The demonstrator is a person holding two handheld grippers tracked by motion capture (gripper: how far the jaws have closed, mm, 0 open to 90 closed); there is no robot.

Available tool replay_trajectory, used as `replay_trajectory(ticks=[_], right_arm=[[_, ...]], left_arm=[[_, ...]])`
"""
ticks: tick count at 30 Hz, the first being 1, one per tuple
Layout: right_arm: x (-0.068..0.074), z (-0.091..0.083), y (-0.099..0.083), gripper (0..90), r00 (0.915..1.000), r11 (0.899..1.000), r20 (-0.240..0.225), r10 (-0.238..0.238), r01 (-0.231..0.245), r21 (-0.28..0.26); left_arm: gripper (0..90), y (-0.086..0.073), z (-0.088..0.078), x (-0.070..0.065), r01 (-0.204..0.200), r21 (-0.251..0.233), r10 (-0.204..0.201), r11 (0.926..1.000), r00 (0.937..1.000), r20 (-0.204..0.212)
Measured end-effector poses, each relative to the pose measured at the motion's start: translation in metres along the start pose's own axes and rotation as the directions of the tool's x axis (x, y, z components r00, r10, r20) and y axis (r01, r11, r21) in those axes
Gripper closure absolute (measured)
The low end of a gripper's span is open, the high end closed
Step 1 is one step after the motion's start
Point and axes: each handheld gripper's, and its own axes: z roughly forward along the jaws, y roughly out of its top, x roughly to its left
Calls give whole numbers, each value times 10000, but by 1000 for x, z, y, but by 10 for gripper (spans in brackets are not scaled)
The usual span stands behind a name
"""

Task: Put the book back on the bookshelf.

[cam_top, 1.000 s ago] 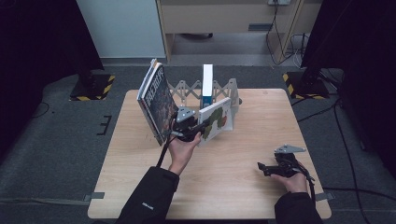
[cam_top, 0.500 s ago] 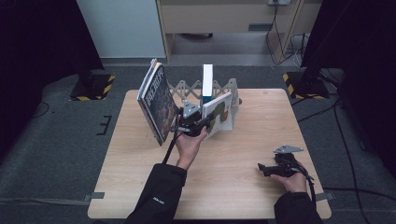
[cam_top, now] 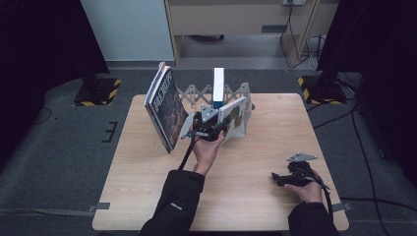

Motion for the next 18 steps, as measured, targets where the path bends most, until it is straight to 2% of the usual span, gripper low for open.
replay_trajectory(ticks=[3,7,18], right_arm=[[1,0,0,104,10000,10000,48,-20,20,-7],[1,1,0,96,9999,9999,72,-115,115,-28],[1,1,-1,86,9999,9999,62,-131,131,-38]], left_arm=[[740,-2,4,-2,8,-9,-8,10000,10000,-37],[740,-6,11,-5,-207,60,209,9998,9995,-257],[740,-17,26,-9,-235,275,248,9993,9986,-471]])
